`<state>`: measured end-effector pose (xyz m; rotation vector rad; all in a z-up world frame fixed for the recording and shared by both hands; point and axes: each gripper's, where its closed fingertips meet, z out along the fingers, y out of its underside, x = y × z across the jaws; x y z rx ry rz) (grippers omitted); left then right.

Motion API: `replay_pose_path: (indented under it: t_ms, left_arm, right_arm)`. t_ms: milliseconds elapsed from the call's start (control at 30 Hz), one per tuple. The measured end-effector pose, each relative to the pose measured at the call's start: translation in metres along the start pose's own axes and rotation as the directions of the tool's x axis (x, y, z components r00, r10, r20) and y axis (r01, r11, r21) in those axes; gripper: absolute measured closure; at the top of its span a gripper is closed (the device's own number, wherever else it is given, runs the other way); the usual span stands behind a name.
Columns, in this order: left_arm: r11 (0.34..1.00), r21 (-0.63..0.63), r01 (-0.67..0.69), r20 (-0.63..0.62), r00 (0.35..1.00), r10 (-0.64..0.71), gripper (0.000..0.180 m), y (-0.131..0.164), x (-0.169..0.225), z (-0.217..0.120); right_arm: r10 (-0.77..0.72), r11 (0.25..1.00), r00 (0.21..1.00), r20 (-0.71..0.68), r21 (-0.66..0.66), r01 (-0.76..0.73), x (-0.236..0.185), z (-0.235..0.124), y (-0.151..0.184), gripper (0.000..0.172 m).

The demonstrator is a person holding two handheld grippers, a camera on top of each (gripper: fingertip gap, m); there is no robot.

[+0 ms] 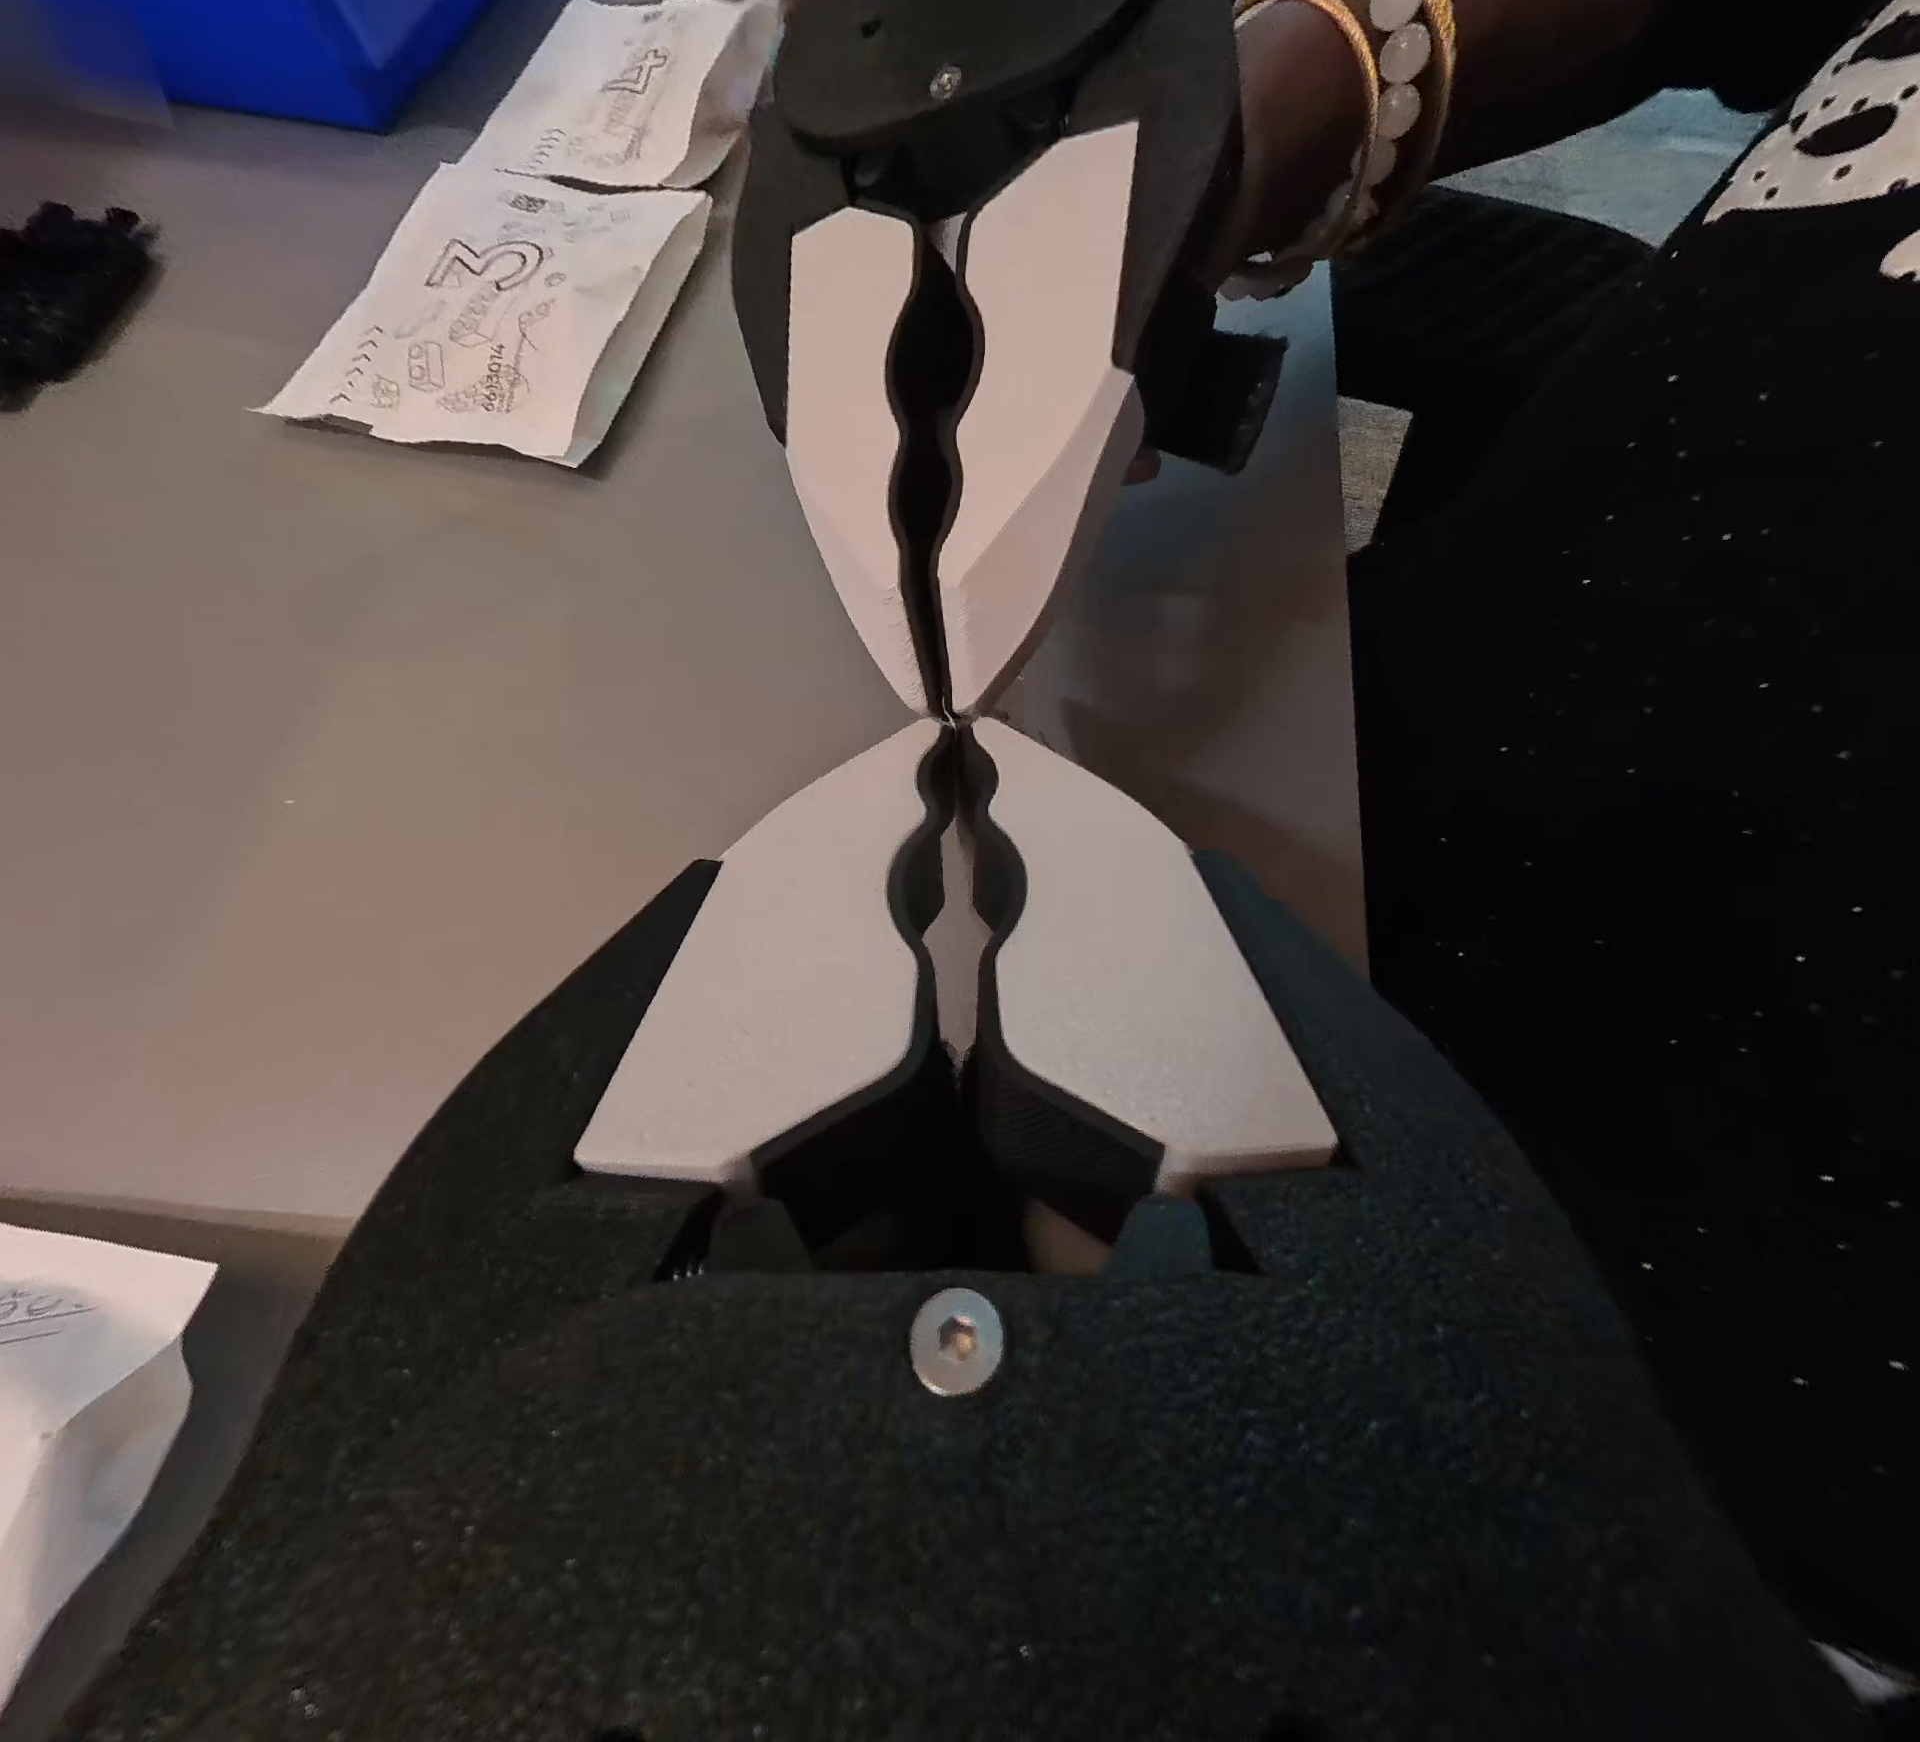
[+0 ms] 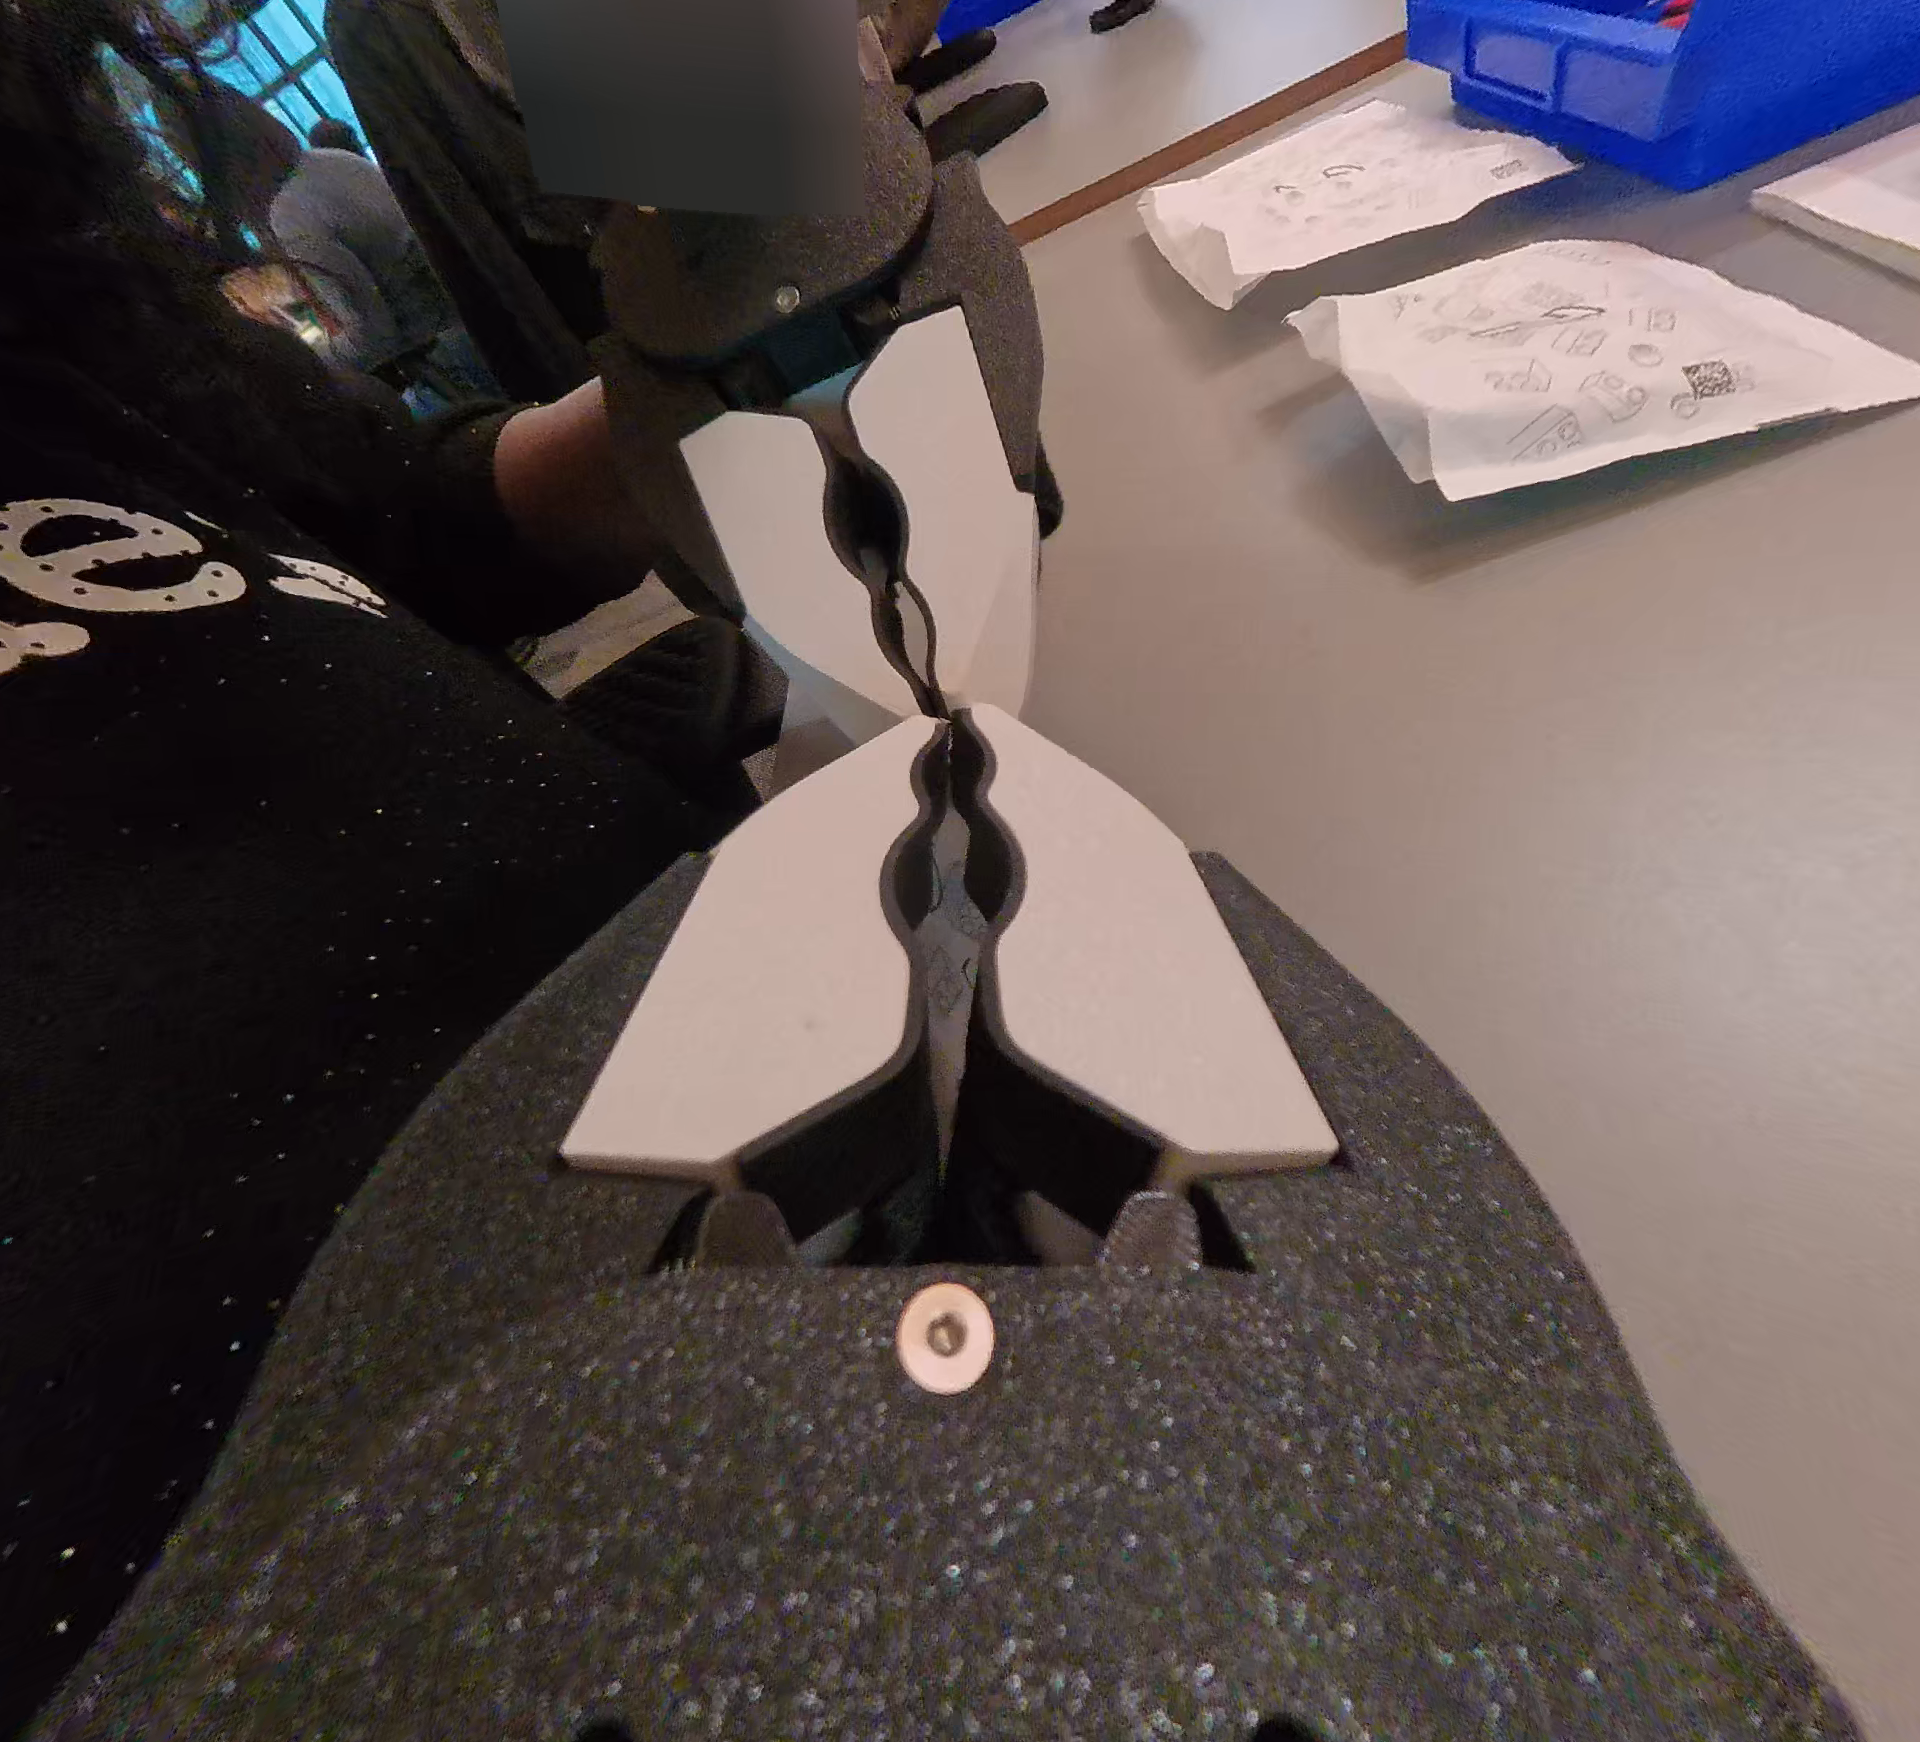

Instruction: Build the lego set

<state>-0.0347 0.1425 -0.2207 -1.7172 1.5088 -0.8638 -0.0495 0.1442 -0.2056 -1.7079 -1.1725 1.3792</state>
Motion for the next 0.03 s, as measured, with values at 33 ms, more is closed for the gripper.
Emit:
replay_pose_path:
  t_ms: [33]
  left_arm:
    - [1.0,-0.008,0.016,-0.009,1.0,-0.016,0.18,0.0005,0.0013,0.0006]
  right_arm:
    - [0.014,1.0,1.0,0.004,0.004,-0.014,-0.0002,-0.0002,0.001,0.172]
